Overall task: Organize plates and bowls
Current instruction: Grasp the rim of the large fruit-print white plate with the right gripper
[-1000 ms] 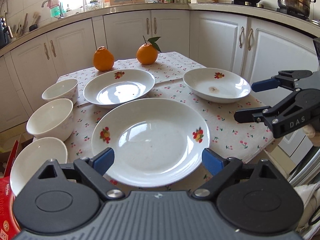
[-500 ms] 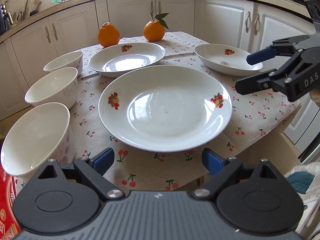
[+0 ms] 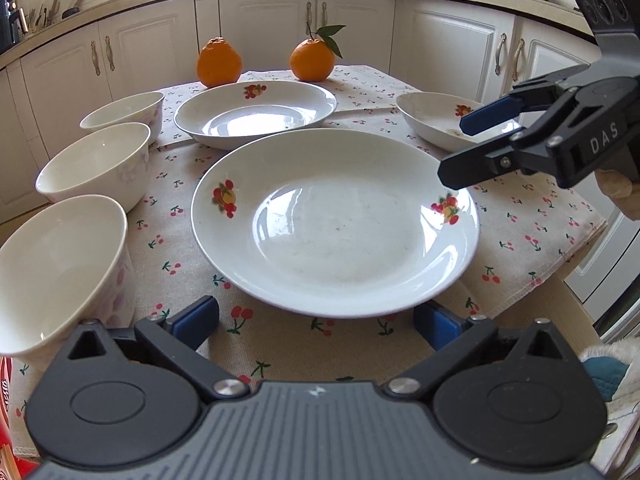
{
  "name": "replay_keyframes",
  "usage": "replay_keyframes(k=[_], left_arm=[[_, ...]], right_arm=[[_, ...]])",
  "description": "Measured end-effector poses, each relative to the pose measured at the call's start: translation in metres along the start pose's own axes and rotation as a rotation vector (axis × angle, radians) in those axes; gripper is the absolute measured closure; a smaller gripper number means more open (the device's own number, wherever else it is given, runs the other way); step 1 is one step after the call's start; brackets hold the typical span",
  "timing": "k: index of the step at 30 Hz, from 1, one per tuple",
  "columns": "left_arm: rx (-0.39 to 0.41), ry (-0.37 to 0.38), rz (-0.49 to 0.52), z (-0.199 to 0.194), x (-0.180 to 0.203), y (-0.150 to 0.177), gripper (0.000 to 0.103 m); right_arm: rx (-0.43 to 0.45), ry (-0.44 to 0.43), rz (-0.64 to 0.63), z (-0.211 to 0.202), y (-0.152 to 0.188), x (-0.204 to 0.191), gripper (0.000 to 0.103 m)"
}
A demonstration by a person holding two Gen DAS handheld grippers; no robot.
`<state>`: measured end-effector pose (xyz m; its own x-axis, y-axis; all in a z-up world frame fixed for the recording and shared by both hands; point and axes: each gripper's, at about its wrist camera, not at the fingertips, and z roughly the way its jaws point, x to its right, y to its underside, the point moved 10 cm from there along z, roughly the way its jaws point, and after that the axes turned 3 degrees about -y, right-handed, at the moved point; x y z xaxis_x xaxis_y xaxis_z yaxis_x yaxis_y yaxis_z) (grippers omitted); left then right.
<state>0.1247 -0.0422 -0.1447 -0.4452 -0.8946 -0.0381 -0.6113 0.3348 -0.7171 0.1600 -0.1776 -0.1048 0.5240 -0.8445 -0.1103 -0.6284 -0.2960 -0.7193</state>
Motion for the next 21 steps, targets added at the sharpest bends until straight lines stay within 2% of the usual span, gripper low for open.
replay_keyframes(k=[7,14,17,21], left_arm=[[0.030,0.010,0.008,-0.002,0.001,0.001,0.000],[0.045,0.036,0.024,-0.003,0.002,0.001,0.001],[0.045,0.045,0.029,-0.005,0.002,-0.001,0.007],[0.040,0.057,0.040,-0.006,0.003,-0.002,0.013]], right_arm=[[-0.066,-0.023,-0.038,0.018,-0.008,0.006,0.000],[-0.121,-0.131,-0.047,0.039,-0.025,0.007,0.000],[-0.138,-0.170,-0.041,0.048,-0.033,0.009,0.001],[-0.162,-0.205,-0.041,0.059,-0.042,0.012,0.010]])
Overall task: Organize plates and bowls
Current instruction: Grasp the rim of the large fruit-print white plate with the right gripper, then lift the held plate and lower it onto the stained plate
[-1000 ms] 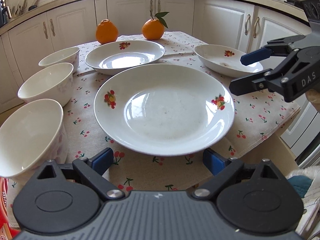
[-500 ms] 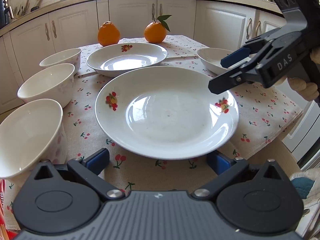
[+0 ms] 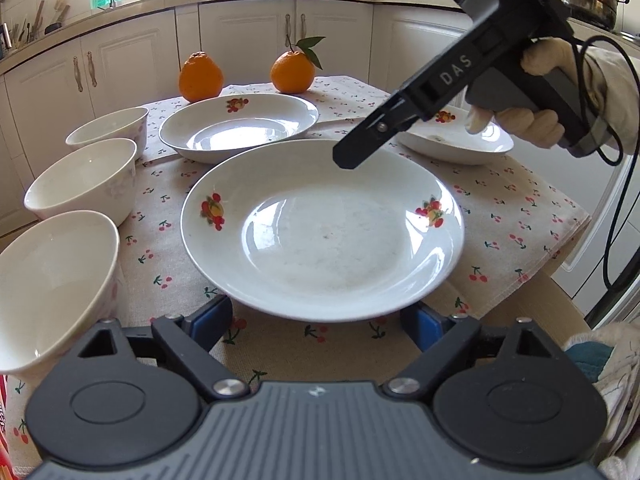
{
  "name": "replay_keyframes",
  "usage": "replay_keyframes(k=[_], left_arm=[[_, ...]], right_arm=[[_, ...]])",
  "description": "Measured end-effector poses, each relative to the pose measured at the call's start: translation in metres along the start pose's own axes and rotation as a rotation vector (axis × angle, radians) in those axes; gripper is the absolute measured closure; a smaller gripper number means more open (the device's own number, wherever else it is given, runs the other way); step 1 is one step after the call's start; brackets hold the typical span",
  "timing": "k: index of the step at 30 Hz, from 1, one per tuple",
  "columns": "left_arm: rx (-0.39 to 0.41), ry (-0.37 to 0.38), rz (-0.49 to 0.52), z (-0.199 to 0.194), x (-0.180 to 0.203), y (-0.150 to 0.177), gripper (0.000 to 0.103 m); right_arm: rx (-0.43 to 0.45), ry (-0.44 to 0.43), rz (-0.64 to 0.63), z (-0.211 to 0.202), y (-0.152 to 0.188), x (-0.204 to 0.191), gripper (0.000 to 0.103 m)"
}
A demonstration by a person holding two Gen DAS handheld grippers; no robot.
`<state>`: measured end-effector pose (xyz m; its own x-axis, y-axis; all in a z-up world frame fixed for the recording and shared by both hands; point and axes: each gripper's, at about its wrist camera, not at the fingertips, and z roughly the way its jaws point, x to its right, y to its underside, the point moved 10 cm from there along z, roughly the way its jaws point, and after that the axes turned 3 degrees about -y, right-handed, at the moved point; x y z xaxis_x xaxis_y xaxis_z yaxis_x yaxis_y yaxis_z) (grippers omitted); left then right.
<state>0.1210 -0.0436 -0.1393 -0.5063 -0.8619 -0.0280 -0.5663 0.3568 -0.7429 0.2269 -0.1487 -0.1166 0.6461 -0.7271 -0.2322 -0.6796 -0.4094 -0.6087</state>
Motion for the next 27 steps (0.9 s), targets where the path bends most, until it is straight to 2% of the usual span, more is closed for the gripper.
replay_keyframes(k=[4,8,12,21,24,27], left_arm=[[-0.005,0.009,0.005,0.000,0.000,-0.001,0.015],[-0.008,0.016,0.011,0.001,0.000,-0.002,0.016],[-0.013,0.020,0.014,0.002,0.000,-0.002,0.016],[-0.022,0.034,0.030,0.003,0.000,-0.003,0.016],[-0.023,0.036,0.039,0.004,0.001,-0.004,0.016],[-0.023,0.042,0.043,0.004,0.001,-0.004,0.017]], right_arm=[[-0.029,-0.022,-0.006,0.008,-0.006,0.004,0.016],[-0.068,-0.056,-0.015,0.017,-0.008,0.005,0.029],[-0.096,-0.078,-0.028,0.023,-0.010,0.006,0.036],[-0.192,-0.163,0.016,0.032,-0.010,0.011,0.042],[-0.230,-0.143,0.009,0.033,-0.011,0.015,0.055],[-0.246,-0.129,-0.009,0.034,-0.010,0.016,0.057]])
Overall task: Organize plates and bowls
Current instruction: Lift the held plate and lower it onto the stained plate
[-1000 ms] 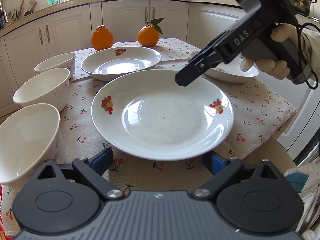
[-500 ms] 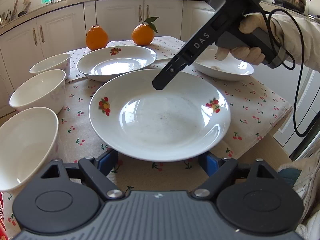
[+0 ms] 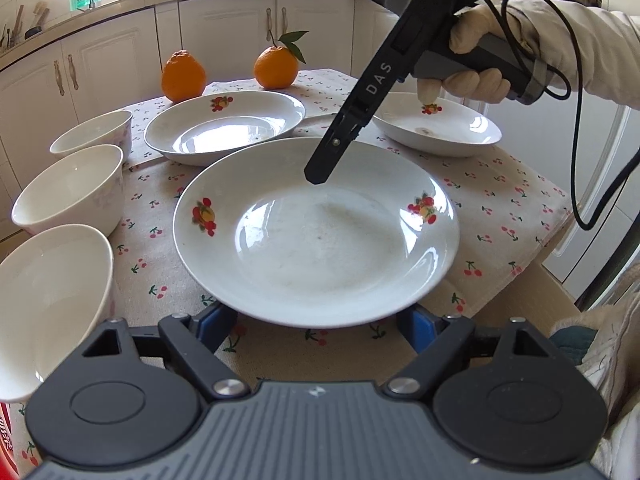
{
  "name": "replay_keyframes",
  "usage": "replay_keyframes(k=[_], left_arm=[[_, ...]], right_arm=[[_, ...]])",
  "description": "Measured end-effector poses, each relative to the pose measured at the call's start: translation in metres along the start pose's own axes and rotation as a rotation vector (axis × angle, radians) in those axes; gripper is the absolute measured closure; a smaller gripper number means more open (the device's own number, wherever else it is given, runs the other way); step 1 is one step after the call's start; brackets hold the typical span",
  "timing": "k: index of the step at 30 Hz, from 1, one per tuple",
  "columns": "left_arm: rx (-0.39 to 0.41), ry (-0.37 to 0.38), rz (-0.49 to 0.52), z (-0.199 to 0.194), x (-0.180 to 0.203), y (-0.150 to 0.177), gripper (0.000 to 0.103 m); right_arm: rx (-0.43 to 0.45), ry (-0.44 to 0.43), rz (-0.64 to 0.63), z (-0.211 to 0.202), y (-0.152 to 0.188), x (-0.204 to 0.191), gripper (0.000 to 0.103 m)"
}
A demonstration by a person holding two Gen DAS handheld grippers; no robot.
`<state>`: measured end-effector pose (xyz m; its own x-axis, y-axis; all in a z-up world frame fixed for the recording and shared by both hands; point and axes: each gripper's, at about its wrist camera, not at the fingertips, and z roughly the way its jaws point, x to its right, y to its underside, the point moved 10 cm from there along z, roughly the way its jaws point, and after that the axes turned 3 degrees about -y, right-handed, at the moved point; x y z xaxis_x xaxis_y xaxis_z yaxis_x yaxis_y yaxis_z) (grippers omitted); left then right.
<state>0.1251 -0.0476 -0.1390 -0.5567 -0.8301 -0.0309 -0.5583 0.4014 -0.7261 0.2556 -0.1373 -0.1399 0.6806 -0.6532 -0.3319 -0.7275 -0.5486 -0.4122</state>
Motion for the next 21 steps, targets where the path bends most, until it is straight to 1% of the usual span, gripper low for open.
replay_keyframes(k=[15,21], left_arm=[[0.001,-0.001,0.013,-0.0027,0.0011,-0.0027,0.018],[0.001,0.011,0.012,-0.0038,0.0017,-0.0057,0.018]], right_arm=[[0.026,0.001,0.005,-0.0042,0.0006,0.0012,0.056],[0.033,0.011,0.003,-0.0098,0.0022,0.0020,0.056]])
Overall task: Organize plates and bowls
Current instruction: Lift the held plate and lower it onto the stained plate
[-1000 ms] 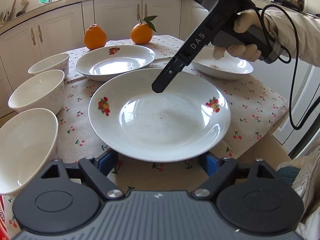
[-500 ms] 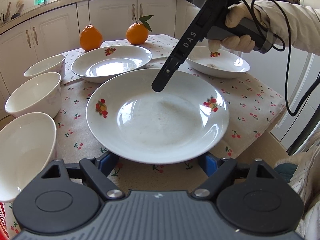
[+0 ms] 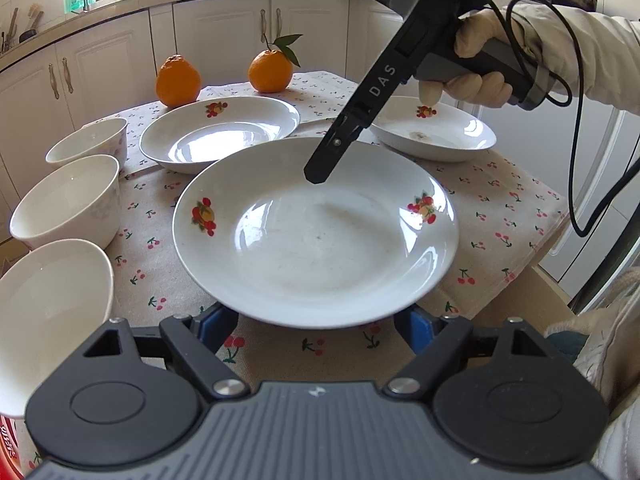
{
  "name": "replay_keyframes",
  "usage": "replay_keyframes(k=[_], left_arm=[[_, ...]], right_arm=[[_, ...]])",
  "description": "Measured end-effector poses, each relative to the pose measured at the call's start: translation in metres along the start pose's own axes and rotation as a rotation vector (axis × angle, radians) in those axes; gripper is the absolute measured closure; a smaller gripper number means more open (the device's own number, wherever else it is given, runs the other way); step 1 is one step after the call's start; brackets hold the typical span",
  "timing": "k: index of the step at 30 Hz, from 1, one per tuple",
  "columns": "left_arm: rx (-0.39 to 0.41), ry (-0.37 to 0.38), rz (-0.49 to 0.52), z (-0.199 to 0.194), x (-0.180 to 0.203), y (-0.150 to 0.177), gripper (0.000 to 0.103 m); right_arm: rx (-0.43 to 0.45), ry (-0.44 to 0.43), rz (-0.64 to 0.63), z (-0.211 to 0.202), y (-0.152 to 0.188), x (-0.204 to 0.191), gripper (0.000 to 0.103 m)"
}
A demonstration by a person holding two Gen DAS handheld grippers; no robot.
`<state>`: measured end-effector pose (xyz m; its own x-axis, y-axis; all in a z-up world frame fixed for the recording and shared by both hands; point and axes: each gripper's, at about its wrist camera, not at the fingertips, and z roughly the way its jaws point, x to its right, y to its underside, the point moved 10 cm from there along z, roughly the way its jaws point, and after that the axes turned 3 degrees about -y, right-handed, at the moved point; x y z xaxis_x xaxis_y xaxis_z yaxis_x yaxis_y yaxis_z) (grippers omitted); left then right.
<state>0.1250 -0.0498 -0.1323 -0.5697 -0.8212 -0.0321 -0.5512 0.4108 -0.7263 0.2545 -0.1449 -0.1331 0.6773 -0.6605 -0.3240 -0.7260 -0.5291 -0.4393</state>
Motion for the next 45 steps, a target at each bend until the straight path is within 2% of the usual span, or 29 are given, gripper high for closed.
replay_keyframes(k=[10,20,34,45], left_arm=[[0.008,0.019,0.019,0.003,0.005,-0.023,0.018],[0.040,0.071,0.063,0.020,0.025,-0.063,0.018],[0.059,0.185,0.175,0.069,0.079,-0.111,0.018],[0.043,0.222,0.207,0.101,0.101,-0.127,0.018]], right_arm=[[0.048,0.027,0.012,-0.025,0.002,0.008,0.056],[0.115,0.096,0.056,-0.066,0.011,0.041,0.056],[0.195,0.221,0.186,-0.127,0.061,0.107,0.055],[0.233,0.254,0.279,-0.139,0.093,0.144,0.055]])
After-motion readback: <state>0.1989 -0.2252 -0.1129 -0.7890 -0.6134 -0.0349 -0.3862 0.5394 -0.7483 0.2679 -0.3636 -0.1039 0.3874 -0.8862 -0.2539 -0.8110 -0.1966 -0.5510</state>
